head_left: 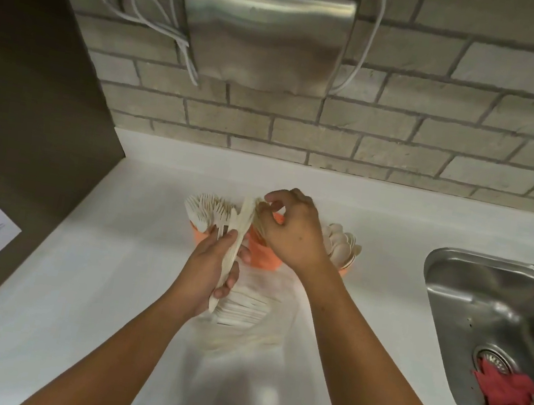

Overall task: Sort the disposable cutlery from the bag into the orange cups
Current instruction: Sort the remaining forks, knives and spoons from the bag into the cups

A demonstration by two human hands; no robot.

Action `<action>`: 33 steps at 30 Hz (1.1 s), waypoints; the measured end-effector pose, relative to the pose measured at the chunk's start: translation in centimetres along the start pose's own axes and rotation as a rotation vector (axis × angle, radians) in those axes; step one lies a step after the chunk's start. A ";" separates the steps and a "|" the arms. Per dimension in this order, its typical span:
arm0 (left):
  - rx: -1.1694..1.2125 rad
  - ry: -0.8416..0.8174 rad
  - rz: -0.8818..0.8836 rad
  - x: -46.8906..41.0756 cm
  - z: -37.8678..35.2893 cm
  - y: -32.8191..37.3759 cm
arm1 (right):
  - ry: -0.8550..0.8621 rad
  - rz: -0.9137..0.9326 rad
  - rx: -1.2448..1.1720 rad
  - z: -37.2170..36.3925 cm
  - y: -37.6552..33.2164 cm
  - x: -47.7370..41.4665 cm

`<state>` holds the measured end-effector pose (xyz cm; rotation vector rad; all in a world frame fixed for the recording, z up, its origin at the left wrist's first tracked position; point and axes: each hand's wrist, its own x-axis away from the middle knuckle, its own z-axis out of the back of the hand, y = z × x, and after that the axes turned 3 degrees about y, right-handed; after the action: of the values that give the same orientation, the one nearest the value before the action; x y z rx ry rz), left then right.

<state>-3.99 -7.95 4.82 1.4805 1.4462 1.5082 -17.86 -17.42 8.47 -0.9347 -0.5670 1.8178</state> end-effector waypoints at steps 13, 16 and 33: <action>-0.216 0.013 -0.098 -0.3 -0.4 0.4 | 0.066 -0.398 -0.440 1.6 0.3 -0.6; -0.255 0.057 -0.068 -1.0 -0.1 0.5 | 0.059 -0.396 -0.453 2.6 0.0 -1.6; -0.083 0.132 -0.094 -2.9 -1.3 1.4 | -0.150 -0.252 -0.308 6.0 -1.6 -4.1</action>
<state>-4.21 -11.40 5.43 1.2673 1.4885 1.6132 -20.89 -20.33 14.63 -0.8868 -1.0339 1.6067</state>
